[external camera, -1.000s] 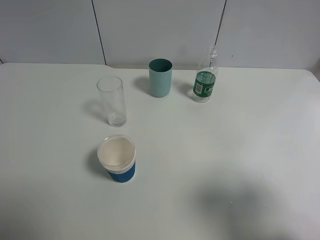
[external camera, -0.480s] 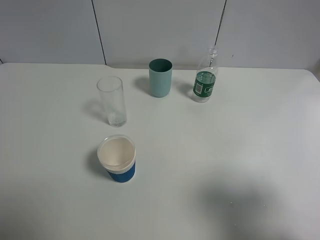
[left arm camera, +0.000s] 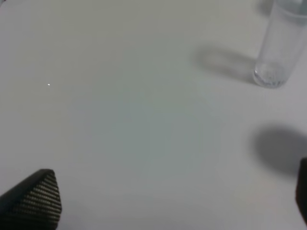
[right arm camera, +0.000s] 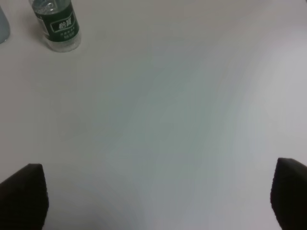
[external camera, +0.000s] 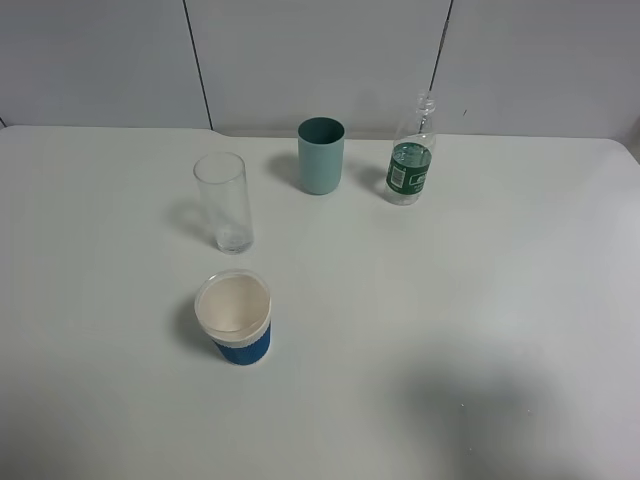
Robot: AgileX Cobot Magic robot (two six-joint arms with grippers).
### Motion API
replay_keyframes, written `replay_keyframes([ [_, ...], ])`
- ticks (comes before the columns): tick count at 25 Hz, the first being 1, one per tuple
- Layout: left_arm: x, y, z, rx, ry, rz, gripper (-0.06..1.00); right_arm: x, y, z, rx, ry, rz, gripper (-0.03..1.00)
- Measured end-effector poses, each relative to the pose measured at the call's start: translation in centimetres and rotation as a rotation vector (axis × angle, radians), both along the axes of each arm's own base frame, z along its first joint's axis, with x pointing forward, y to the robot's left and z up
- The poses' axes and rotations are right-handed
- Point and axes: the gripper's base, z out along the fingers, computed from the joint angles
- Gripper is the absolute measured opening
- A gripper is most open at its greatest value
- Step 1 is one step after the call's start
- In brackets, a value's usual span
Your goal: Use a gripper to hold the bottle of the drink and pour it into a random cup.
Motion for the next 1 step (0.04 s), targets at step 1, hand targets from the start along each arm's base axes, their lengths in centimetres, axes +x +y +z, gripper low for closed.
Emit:
replay_keyframes([
  [1, 0.0, 0.0, 0.0, 0.0, 0.0, 0.0, 0.99, 0.0, 0.0, 0.0, 0.0, 0.0, 0.0, 0.92],
])
